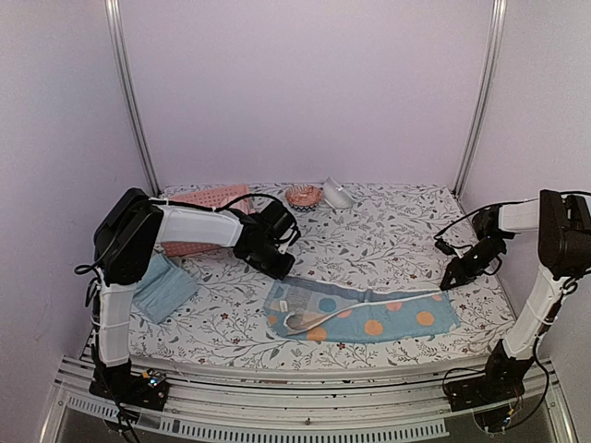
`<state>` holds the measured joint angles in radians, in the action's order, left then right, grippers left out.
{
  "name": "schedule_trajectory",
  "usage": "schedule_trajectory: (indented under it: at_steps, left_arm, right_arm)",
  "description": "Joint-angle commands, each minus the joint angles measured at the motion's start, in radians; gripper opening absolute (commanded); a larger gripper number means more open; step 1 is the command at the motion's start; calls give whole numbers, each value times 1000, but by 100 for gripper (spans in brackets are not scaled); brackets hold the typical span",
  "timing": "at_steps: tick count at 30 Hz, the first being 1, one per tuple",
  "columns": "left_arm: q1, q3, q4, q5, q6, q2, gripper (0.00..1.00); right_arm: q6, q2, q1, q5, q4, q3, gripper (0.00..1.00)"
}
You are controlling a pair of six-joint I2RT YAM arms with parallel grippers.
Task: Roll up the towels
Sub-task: Pick up the towel from the center of the board.
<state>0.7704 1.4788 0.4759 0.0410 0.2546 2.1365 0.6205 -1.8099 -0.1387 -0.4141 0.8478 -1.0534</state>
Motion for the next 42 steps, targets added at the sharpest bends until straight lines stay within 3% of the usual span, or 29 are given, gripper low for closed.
schedule_trajectory:
  at_steps: [1,17,20,26,30,34,42]
  left_arm:
    - [21,-14,42,-27,-6,55,0]
    - [17,-8,41,2,-15,45,0]
    - [13,-10,34,4,-15,46,0]
    - [-5,66,35,34,-23,34,0]
    - [-34,174,63,99,-49,-54,0]
    - [-46,188,24,170,-72,-209,0]
    - [-41,-4,-192,188,-98,-529,0]
  right_arm:
    - [-2,-55,19,-3,-19,16,25]
    - [-16,-21,33,69,-10,35,11]
    - [-12,-18,33,57,-5,28,3]
    - [-28,-7,31,25,30,-136,3]
    - [-57,-3,17,9,92,-403,2]
    - [-84,25,-10,-28,131,-596,2]
    - [-105,205,-62,-112,106,-637,2]
